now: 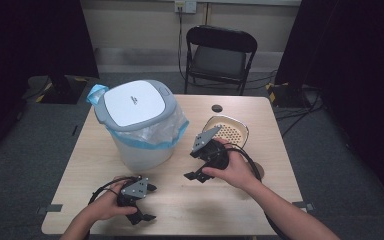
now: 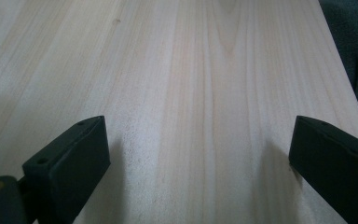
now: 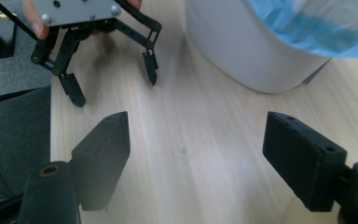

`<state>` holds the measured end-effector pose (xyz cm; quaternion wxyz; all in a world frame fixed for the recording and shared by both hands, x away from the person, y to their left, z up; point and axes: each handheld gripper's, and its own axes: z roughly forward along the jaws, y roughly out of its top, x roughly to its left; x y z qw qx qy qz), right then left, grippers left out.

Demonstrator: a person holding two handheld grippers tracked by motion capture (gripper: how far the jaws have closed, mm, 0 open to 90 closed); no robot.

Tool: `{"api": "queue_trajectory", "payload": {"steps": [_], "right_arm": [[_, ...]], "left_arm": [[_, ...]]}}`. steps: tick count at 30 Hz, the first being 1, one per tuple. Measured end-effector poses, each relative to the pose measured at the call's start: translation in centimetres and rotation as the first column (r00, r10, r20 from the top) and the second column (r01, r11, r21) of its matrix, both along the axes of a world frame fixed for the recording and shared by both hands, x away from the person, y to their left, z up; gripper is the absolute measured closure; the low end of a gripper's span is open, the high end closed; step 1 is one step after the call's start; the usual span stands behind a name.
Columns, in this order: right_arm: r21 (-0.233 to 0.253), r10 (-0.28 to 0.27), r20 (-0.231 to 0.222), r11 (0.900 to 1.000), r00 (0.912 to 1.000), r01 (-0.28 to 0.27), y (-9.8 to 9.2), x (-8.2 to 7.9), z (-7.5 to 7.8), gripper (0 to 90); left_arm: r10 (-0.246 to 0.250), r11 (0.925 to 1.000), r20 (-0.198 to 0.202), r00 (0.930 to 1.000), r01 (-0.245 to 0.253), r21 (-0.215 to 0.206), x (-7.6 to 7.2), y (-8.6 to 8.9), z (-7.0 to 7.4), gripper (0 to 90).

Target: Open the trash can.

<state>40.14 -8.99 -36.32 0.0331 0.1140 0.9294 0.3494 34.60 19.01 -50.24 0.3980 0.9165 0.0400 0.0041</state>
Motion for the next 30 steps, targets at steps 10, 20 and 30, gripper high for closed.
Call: {"api": "queue_trajectory", "payload": {"steps": [10, 20, 30], "right_arm": [[0.032, -0.028, -0.011, 0.999, 0.9996, 0.028, -0.2, 1.6, 2.1, 22.4], [0.052, -0.085, 0.017, 0.995, 0.9963, 0.084, -0.5, 4.3, 5.4, 22.8], [0.036, -0.089, 0.034, 0.995, 0.9954, 0.088, 0.0, 6.3, 7.2, 22.4]], "left_arm": [[-0.006, 0.9999, 0.022, 0.9997, 0.006, 0.01, 0.1, 0.1, 0.1, 4.2], [-0.012, 0.9997, 0.019, 0.9997, 0.011, 0.022, 0.1, -0.1, 0.1, 2.0], [-0.005, 1.0, 0.011, 0.9999, 0.005, 0.007, -0.1, -0.3, 0.0, 0.0]]}}
